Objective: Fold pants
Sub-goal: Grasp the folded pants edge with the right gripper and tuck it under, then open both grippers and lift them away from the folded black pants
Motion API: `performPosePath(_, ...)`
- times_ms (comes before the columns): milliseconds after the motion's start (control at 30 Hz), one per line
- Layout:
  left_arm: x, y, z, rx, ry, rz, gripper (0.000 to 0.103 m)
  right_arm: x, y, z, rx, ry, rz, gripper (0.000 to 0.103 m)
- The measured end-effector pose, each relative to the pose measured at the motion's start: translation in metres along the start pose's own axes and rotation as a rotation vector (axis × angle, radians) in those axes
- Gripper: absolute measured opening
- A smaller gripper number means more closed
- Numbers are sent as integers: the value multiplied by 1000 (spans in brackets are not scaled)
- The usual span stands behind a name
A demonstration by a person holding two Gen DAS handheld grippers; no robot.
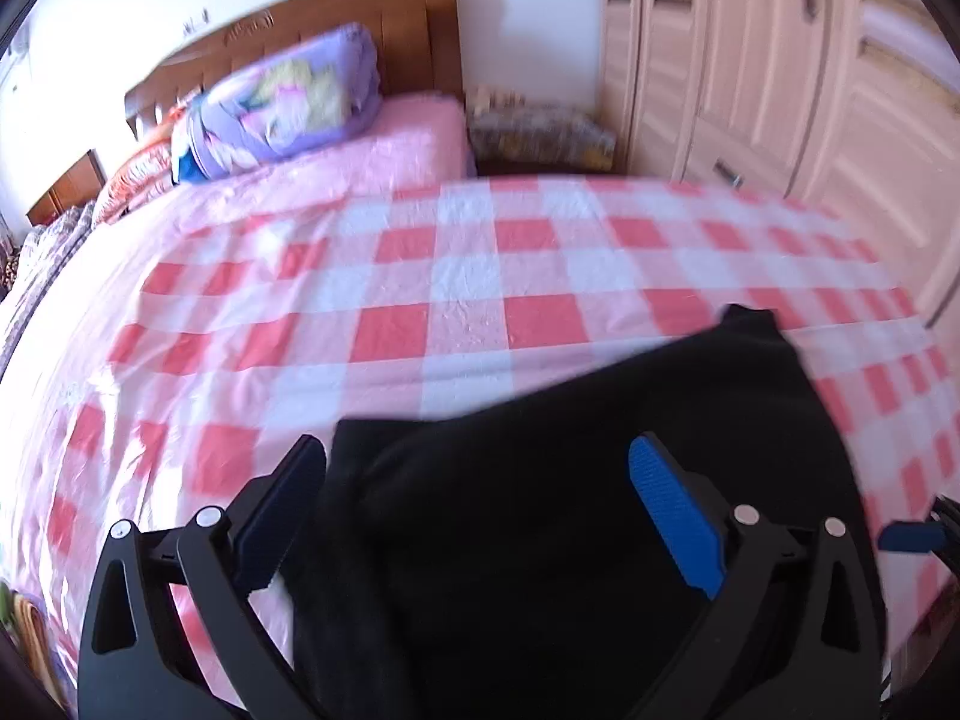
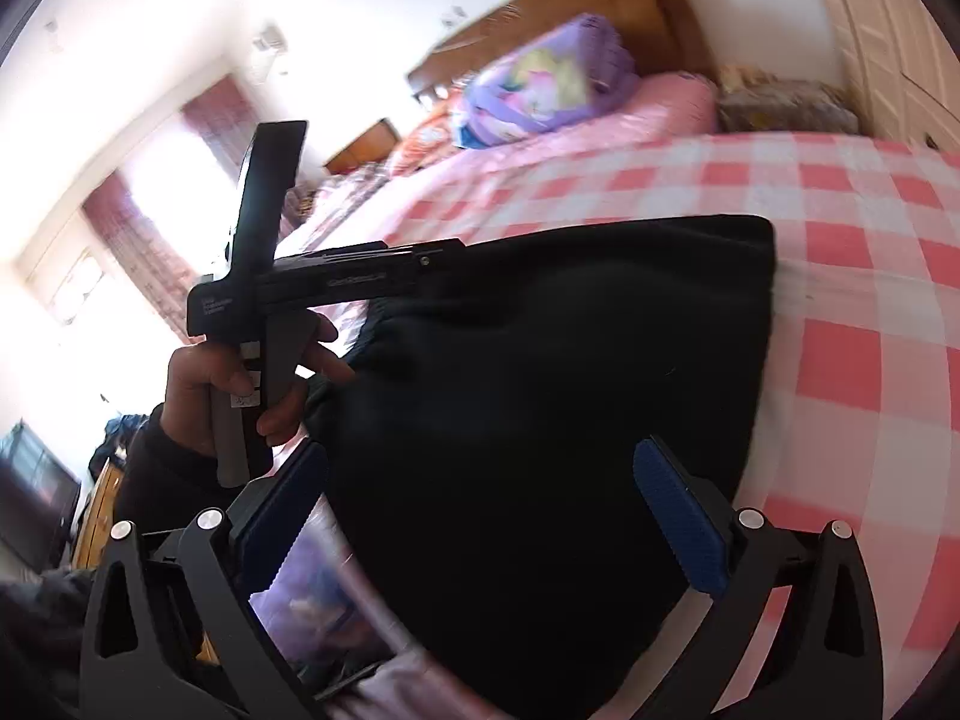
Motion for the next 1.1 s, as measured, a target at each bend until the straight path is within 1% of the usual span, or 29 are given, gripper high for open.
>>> performPosePath(67, -1, -20, -16, -6, -13, -13, 101, 2, -17, -1, 23, -18, -30, 99)
performPosePath(100, -2, -30, -21, -7, -4, -1, 101, 0, -24, 3, 44, -31, -40, 99)
performPosePath(133, -3, -45, -21, 5, 35, 28, 101, -3, -31, 9, 62, -46, -53, 99)
performPosePath(167, -2, -55, -15, 34, 72, 46, 101, -4, -34, 14, 60, -57, -69, 99)
performPosePath(200, 0, -67, -4, 82, 97, 56, 101, -7, -36, 18, 54, -70, -87, 99)
performPosePath(233, 1, -75, 4, 107, 84, 47, 102, -8, -34, 22, 52, -83, -90, 99)
performPosePath(267, 3, -79, 9, 102, 42, 2, 102, -8, -33, 24, 54, -99, -90, 99)
performPosePath(300, 8, -80, 7, 95, 17, -37, 102, -5, -32, 24, 60, -127, -99, 99)
performPosePath(333, 10, -80, 5, 96, 7, -56, 102, -2, -31, 22, 63, -152, -114, 99)
performPosePath(367, 12, -79, -2, 80, 28, -56, 102, 0, -31, 18, 59, -174, -132, 99)
performPosePath(400, 13, -79, -12, 57, 60, -49, 101, 6, -32, 10, 36, -183, -156, 99)
performPosePath(433, 13, -79, -22, 28, 86, -40, 101, 11, -34, 4, 14, -176, -169, 99)
performPosePath(500, 6, -85, -43, -20, 89, -21, 101, 12, -41, -1, 6, -149, -161, 99)
performPosePath(567, 5, -94, -44, -13, 123, -10, 101, -2, -52, 8, 33, -163, -137, 99)
performPosePath(600, 1, -101, -40, -6, 132, 7, 102, -2, -54, 7, 20, -160, -146, 99)
performPosePath(667, 3, -104, -43, -31, 125, -23, 102, -1, -55, 6, 15, -163, -161, 99)
performPosePath(700, 5, -104, -43, -27, 113, -43, 102, -1, -54, 5, 21, -171, -160, 99)
performPosePath(733, 7, -103, -44, -31, 120, -46, 102, 2, -54, 0, 16, -178, -150, 99)
performPosePath(800, 14, -97, -63, -86, 226, -22, 101, 5, -51, -13, -16, -170, -124, 99)
performPosePath(833, 15, -93, -80, -138, 273, -2, 101, 8, -51, -22, -41, -165, -120, 99)
performPosePath(867, 18, -92, -92, -166, 308, 2, 101, 9, -51, -28, -56, -176, -117, 99)
performPosePath(933, 27, -96, -121, -211, 405, -3, 101, 5, -51, -42, -95, -261, -111, 99)
performPosePath(967, 30, -97, -132, -226, 423, -8, 101, 3, -51, -46, -105, -287, -111, 99)
performPosePath(1033, 35, -104, -153, -251, 425, -37, 101, 1, -52, -54, -122, -354, -110, 99)
performPosePath(1100, 34, -112, -167, -255, 378, -72, 101, -1, -54, -60, -137, -419, -109, 99)
Point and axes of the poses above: each gripper's, at about its wrist camera, not at the fingertips, and z roughly the way its jaws point, x to its left, y to its top, the point moved 10 cm from there along z, roughly the way its jaws point, and after that the axes turned 7 degrees about z, right-handed, at the moved point
